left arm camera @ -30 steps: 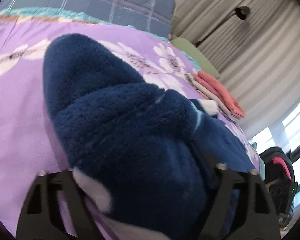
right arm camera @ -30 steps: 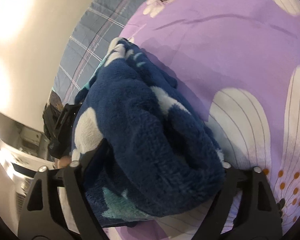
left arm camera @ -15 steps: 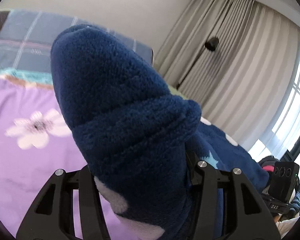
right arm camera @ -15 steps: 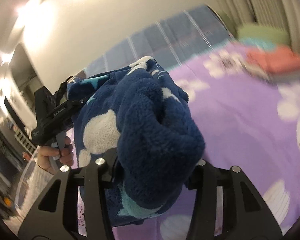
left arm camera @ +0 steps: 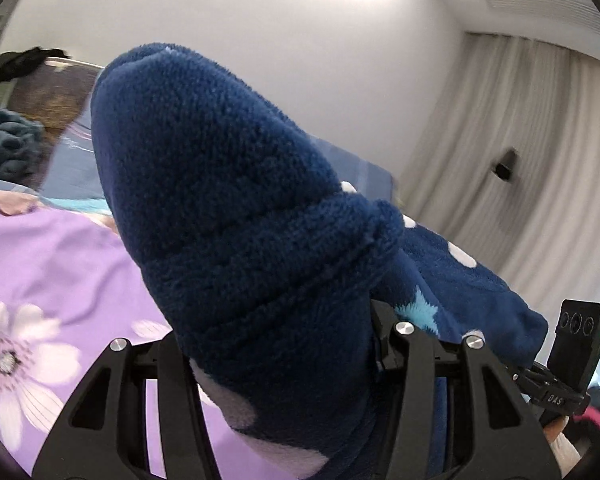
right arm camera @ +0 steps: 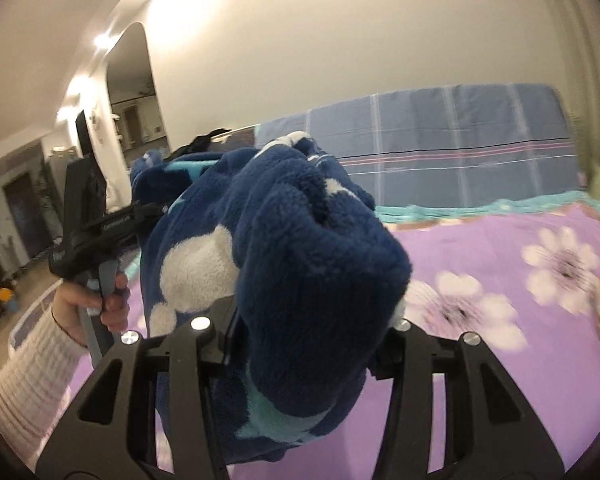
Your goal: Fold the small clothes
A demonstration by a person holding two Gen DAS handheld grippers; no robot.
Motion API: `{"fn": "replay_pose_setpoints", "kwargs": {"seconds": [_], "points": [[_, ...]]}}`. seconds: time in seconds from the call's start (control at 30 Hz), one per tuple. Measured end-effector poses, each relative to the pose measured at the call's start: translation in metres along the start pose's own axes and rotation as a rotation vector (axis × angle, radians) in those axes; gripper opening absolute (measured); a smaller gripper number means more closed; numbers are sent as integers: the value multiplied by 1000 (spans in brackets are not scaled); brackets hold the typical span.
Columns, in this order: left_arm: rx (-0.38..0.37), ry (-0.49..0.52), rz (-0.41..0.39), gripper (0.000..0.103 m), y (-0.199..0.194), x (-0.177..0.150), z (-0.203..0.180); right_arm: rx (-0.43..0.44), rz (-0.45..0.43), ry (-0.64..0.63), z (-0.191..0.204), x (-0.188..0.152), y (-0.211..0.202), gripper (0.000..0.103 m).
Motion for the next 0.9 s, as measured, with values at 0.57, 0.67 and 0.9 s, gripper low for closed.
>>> {"fn": "replay_pose_setpoints", "kwargs": {"seconds": [0.57,0.67,0.9], "points": [[283,-190,19,53,102,12,149,-28,124,9,-36,60,223,46],[363,-222,83,56,120,-10,178,-47,182,41,-47,46,253,57],[434,-424,257,72,138,-77,232,-138,374,218,-94,-25,309,76]]}}
Point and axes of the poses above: each gripper's, at about its wrist camera, not at the fingertips, and y roughly the way its jaws point, z to its left, x to its top, the point moved 10 cm from there along y, roughly the way its jaws point, and after that the axes turned 11 degrees about z, right-handed, at the moved point
